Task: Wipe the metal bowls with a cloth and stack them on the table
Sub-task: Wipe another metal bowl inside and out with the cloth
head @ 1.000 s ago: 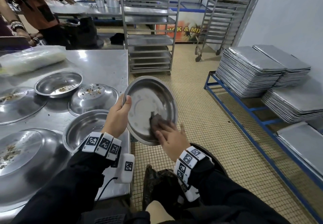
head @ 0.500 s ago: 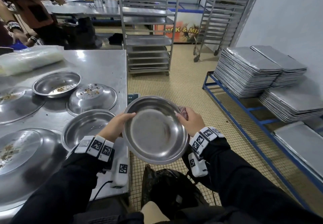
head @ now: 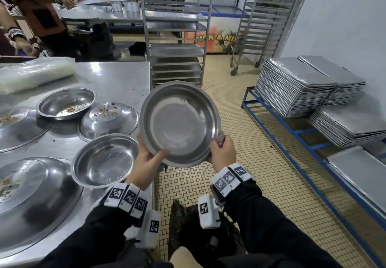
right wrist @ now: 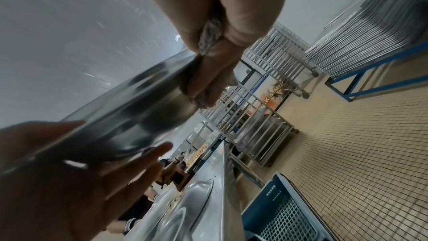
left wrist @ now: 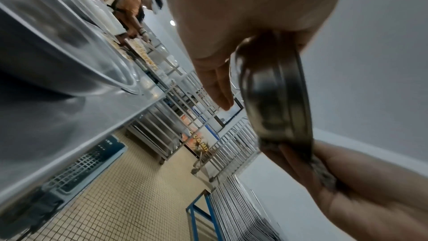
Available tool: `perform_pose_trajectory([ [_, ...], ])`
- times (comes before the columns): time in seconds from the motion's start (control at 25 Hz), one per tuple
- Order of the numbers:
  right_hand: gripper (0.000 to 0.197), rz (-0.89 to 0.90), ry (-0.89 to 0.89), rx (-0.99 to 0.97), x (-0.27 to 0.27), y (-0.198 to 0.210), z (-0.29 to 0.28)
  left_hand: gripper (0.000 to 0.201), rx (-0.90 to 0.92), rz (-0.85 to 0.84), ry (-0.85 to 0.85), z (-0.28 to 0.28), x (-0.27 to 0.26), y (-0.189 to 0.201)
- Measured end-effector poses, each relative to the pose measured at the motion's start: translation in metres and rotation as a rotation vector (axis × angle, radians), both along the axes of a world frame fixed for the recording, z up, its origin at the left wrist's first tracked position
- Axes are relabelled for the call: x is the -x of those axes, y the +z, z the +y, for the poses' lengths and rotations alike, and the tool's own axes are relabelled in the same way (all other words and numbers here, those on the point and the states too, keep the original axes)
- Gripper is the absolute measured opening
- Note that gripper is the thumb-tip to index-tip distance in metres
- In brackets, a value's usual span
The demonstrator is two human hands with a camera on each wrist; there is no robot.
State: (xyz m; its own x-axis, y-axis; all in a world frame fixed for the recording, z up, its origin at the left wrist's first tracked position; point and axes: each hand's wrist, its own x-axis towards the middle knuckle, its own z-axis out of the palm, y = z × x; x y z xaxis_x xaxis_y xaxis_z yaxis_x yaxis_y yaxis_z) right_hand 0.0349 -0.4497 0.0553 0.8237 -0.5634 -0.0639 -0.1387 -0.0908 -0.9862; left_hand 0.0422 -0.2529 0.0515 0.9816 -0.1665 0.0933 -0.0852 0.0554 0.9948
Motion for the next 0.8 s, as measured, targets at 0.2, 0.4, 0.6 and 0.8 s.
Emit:
perform_pose_trajectory([
  [0.2, 0.016, 0.055, 0.148, 0.083, 0.002, -0.007, 0.000, 0.056, 0.020, 0.027, 0.215, -0.007, -0.009, 0.004],
  [0.4, 0.038, -0.138, 0.238, 0.625, 0.012, -0.018, -0.002, 0.040, -0.027, 0.011, 0.225, 0.009, -0.028, -0.001],
  [0.6, 0.061, -0.020, 0.996, 0.931, 0.019, -0.025, 0.030, 0.026, -0.071, -0.060, 0.182, 0.003, -0.028, 0.005],
  [0.8, 0.091, 0.118, 0.872, 1.305, 0.005, -0.045, 0.007, 0.052, -0.127, -0.080, 0.143, 0.004, -0.035, 0.010],
])
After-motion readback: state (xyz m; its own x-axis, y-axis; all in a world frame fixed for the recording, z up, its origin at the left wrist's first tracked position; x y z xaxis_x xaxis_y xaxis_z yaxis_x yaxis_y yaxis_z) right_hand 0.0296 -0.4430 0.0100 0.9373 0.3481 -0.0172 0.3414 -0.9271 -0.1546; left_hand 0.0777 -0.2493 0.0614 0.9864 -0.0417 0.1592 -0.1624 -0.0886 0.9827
